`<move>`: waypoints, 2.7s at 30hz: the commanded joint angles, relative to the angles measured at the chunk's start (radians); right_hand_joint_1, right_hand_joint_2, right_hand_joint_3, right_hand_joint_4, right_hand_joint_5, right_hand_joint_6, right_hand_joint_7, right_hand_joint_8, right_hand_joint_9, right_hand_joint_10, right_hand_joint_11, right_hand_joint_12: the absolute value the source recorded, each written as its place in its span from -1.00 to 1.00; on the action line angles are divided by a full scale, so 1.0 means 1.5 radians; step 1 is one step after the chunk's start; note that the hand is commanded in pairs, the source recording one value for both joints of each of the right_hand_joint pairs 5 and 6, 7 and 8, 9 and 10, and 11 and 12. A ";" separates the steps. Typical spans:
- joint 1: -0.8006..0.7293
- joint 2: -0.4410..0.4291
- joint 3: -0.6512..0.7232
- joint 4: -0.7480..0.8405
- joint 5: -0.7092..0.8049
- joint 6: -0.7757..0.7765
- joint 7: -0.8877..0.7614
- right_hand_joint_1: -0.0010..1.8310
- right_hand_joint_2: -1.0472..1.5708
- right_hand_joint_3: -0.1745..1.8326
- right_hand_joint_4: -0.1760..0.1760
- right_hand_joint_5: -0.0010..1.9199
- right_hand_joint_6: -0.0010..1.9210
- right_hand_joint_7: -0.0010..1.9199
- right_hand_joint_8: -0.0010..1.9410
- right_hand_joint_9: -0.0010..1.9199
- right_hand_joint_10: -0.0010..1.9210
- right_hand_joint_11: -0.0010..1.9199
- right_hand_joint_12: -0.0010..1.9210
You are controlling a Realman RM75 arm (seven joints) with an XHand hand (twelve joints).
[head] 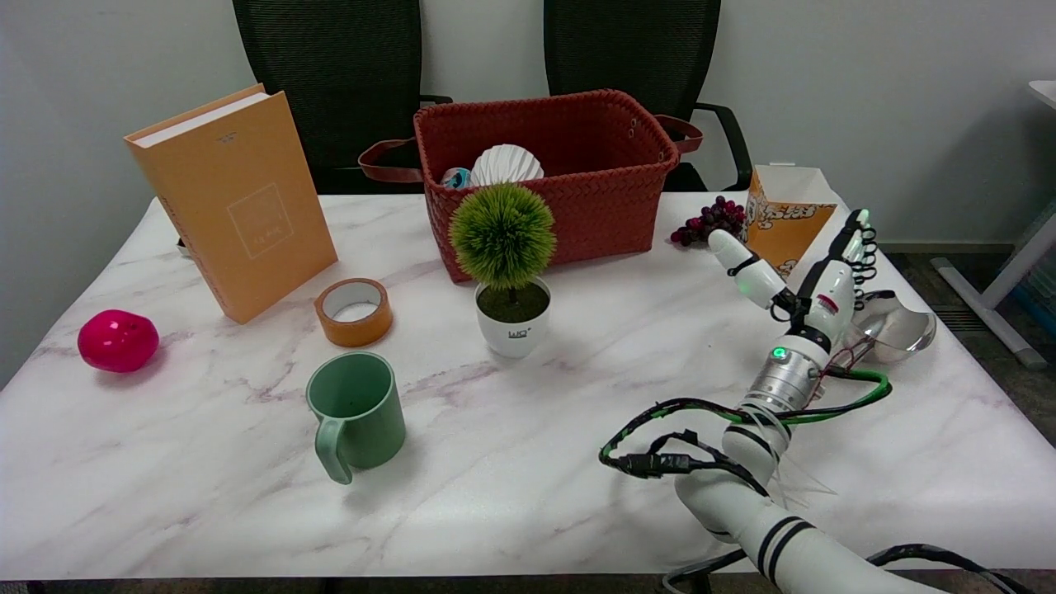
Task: Pick up the popcorn box.
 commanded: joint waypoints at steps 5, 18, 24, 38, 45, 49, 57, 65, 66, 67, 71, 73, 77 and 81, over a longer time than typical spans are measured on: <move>0.124 -0.012 -0.003 -0.170 0.088 -0.005 0.054 -0.20 0.08 -0.90 0.00 -1.00 -1.00 -1.00 -1.00 -1.00 -1.00 -1.00 -1.00; 0.175 -0.015 -0.003 -0.195 0.088 -0.040 0.055 -0.24 0.07 -0.97 0.00 -1.00 -1.00 -1.00 -1.00 -1.00 -1.00 -1.00 -1.00; 0.192 -0.018 -0.003 -0.207 0.088 -0.051 0.065 -0.24 0.07 -0.97 0.00 -1.00 -1.00 -1.00 -1.00 -1.00 -1.00 -1.00 -1.00; 0.198 -0.019 0.003 -0.220 0.094 -0.064 0.078 -0.26 0.09 -0.99 0.00 -1.00 -1.00 -1.00 -1.00 -1.00 -1.00 -1.00 -1.00; 0.191 -0.018 0.005 -0.220 0.100 -0.049 0.081 -0.26 0.10 -1.00 0.00 -1.00 -1.00 -1.00 -1.00 -1.00 -1.00 -1.00 -1.00; 0.186 -0.017 0.005 -0.220 0.103 -0.025 0.084 -0.26 0.11 -1.00 0.00 -1.00 -1.00 -1.00 -1.00 -1.00 -1.00 -1.00 -1.00; 0.178 -0.014 0.006 -0.214 0.121 0.017 0.084 -0.26 0.11 -1.00 0.00 -1.00 -1.00 -1.00 -1.00 -1.00 -1.00 -1.00 -1.00; 0.186 -0.011 0.006 -0.220 0.134 0.005 0.084 -0.25 0.12 -1.00 0.00 -1.00 -1.00 -1.00 -1.00 -1.00 -1.00 -1.00 -1.00; 0.189 -0.010 0.006 -0.220 0.134 0.001 0.084 -0.25 0.12 -1.00 0.00 -1.00 -1.00 -1.00 -1.00 -1.00 -1.00 -1.00 -1.00; 0.190 -0.009 0.006 -0.220 0.134 -0.003 0.084 -0.25 0.12 -1.00 0.00 -1.00 -1.00 -1.00 -1.00 -1.00 -1.00 -1.00 -1.00; 0.195 -0.005 0.004 -0.221 0.134 -0.032 0.122 -0.25 0.12 -1.00 0.00 -1.00 -1.00 -1.00 -1.00 -1.00 -1.00 -1.00 -1.00; 0.196 0.002 0.002 -0.226 0.129 -0.051 0.167 -0.25 0.11 -1.00 0.00 -1.00 -1.00 -1.00 -1.00 -1.00 -1.00 -1.00 -1.00; 0.196 0.018 -0.014 -0.234 0.127 -0.088 0.248 -0.24 0.09 -0.97 0.00 -1.00 -1.00 -1.00 -1.00 -1.00 -1.00 -1.00 -1.00; 0.202 0.021 -0.022 -0.234 0.127 -0.101 0.250 -0.25 0.08 -0.95 0.00 -1.00 -1.00 -1.00 -1.00 -1.00 -1.00 -1.00 -1.00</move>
